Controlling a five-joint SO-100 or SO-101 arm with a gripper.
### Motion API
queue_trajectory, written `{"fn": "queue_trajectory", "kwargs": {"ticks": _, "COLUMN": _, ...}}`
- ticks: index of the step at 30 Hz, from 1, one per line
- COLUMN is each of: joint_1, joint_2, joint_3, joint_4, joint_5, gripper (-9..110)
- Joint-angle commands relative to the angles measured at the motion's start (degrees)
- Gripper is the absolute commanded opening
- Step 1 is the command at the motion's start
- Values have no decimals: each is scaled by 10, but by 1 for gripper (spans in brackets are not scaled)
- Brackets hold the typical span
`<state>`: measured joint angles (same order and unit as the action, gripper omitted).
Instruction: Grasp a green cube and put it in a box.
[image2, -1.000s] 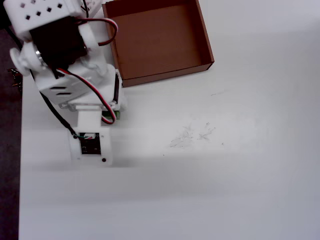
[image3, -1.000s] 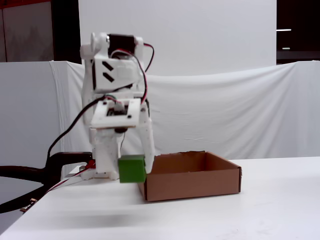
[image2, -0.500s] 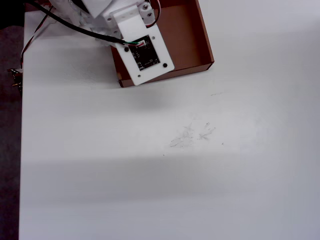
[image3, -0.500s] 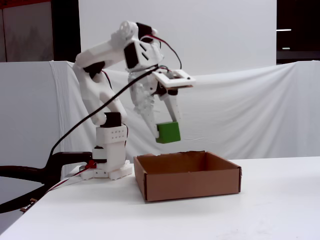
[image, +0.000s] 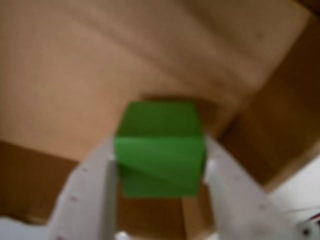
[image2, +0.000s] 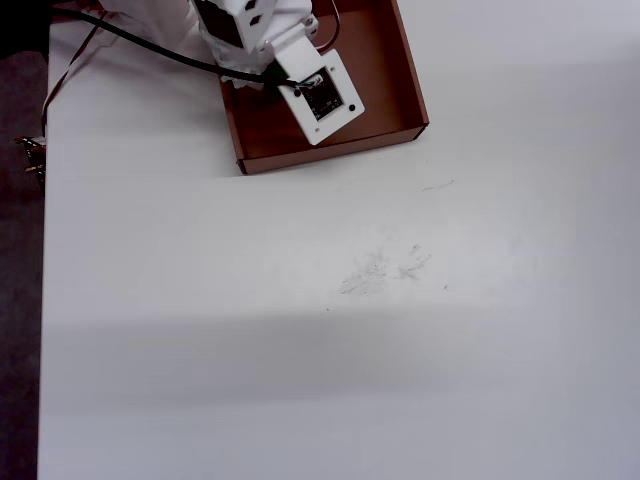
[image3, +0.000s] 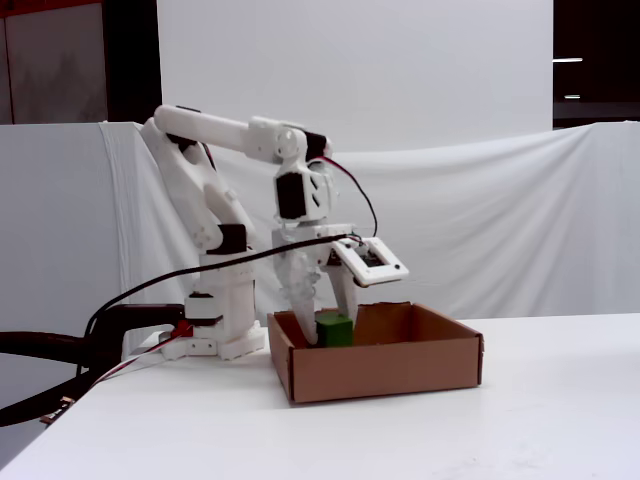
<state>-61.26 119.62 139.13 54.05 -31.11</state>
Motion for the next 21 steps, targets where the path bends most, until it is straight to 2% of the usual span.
{"fn": "queue_trajectory", "kwargs": {"ticks": 1, "joint_1": -4, "joint_2": -28, "joint_3": -3, "joint_4": -25, "joint_5": 3, "gripper": 16}}
{"fn": "queue_trajectory", "kwargs": {"ticks": 11, "joint_1": -4, "joint_2": -59, "joint_3": 10, "joint_4": -57, "joint_5": 3, "gripper": 16}}
{"fn": "queue_trajectory", "kwargs": {"ticks": 18, "joint_1": 28, "joint_2": -51, "joint_3": -56, "joint_4": 33, "joint_5": 3, "gripper": 31}}
{"fn": "queue_trajectory", "kwargs": {"ticks": 21, "joint_1": 56, "joint_2": -34, "joint_3": -127, "joint_4": 103, "joint_5": 3, "gripper": 31}}
